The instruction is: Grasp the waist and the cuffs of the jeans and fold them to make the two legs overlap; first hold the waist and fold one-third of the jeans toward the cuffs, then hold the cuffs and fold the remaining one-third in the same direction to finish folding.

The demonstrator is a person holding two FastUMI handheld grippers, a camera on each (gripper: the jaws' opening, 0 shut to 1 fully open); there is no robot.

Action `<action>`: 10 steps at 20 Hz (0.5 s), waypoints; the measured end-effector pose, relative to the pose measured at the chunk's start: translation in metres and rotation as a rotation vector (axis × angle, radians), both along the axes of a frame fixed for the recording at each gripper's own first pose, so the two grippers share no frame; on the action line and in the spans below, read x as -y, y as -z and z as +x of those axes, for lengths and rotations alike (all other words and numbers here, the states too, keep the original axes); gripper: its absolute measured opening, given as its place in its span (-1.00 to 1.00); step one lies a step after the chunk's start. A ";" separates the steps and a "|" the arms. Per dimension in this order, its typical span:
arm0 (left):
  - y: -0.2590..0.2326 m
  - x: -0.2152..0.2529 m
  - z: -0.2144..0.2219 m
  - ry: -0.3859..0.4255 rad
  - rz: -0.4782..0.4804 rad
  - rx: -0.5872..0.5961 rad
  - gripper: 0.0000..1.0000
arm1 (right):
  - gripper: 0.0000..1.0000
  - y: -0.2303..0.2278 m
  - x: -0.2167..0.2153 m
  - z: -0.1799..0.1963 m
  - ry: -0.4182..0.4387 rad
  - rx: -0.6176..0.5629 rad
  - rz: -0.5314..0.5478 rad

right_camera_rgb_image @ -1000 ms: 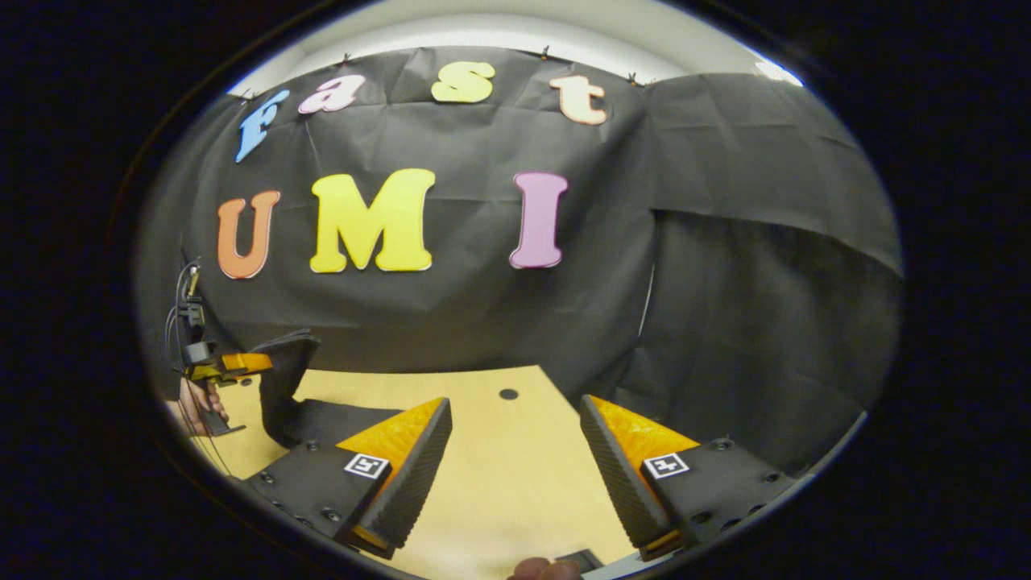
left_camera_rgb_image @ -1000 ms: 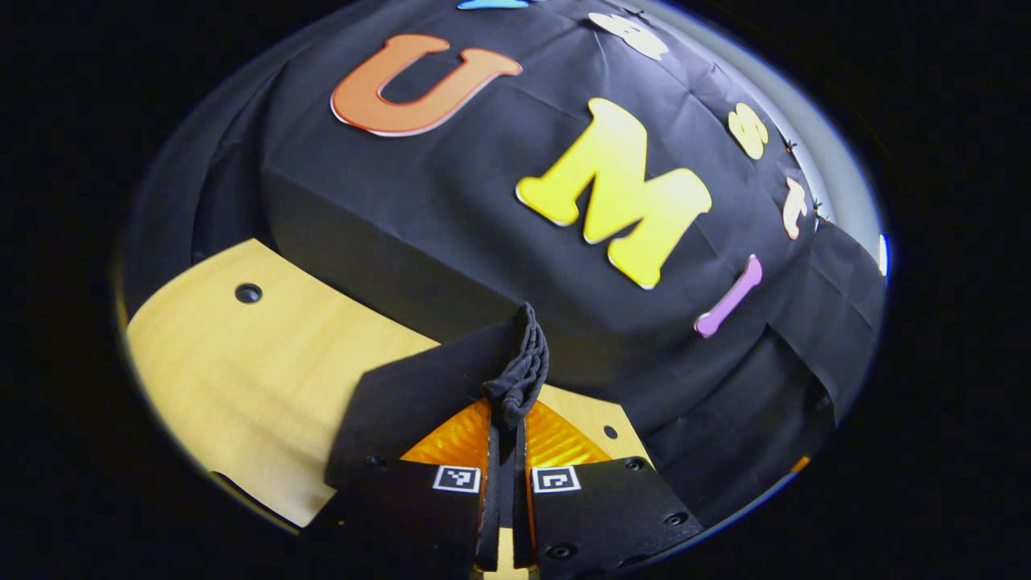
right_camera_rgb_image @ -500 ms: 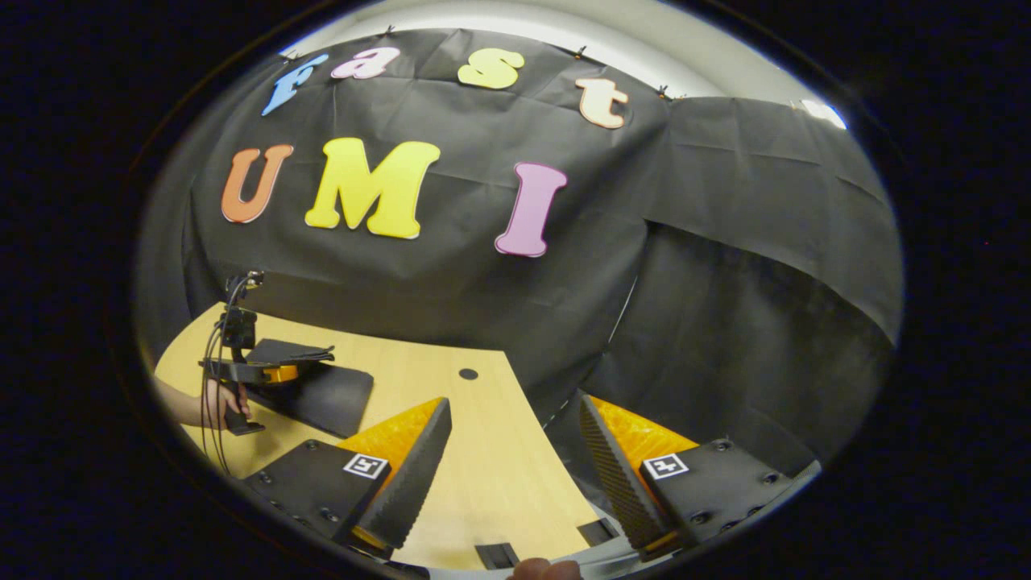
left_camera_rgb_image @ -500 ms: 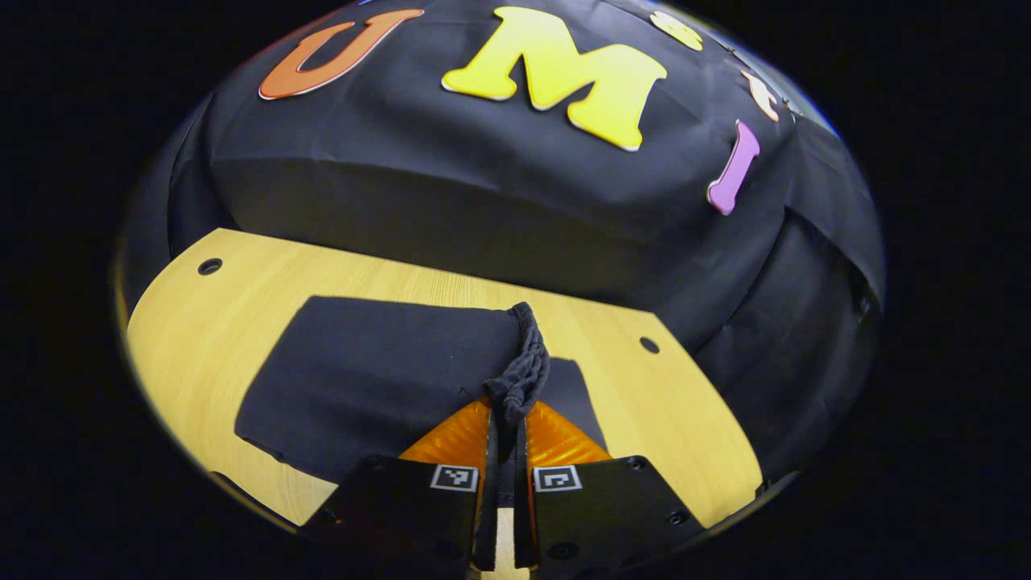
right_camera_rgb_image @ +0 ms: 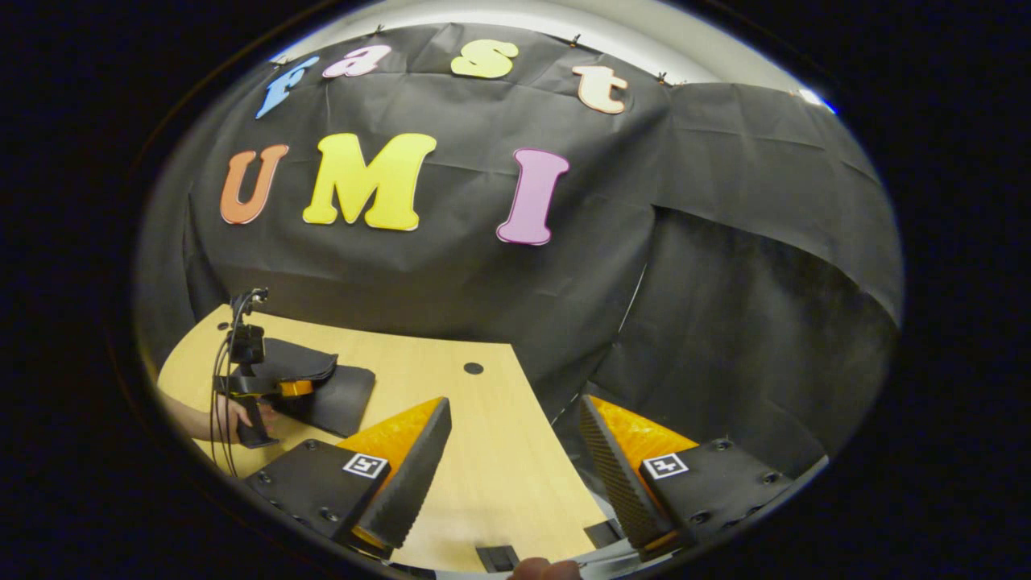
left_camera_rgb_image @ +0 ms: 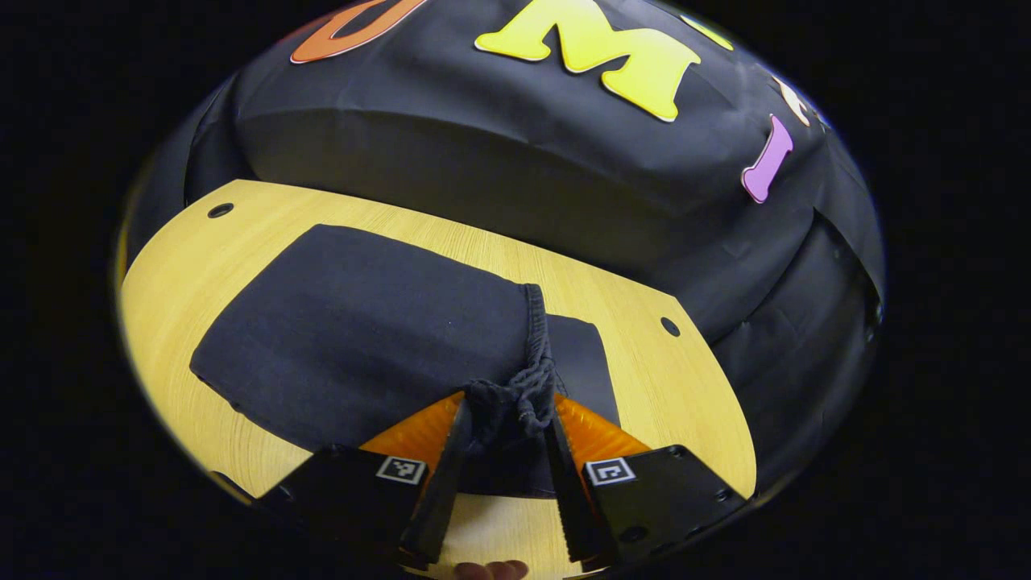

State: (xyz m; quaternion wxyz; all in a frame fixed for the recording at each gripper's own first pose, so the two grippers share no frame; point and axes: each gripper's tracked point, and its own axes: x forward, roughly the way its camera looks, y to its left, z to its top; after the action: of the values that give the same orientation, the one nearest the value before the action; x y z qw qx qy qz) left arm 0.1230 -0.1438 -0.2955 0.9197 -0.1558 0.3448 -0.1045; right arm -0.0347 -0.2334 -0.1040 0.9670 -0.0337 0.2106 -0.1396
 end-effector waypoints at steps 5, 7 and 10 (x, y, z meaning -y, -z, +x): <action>-0.015 0.010 -0.014 0.024 0.027 0.002 0.97 | 0.96 0.001 -0.008 0.009 -0.038 0.022 0.025; -0.030 0.006 -0.020 0.023 0.029 0.016 0.97 | 0.97 -0.001 -0.015 0.019 -0.060 0.040 0.041; -0.068 0.001 -0.025 0.038 0.048 0.080 0.97 | 0.97 -0.010 -0.039 0.041 -0.128 0.071 0.064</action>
State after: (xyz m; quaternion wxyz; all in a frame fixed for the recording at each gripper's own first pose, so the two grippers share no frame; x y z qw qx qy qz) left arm 0.0975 -0.1443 -0.2278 0.9340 -0.1230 0.3131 -0.1200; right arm 0.0066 -0.1947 -0.0943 0.9814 -0.0110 0.1779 -0.0719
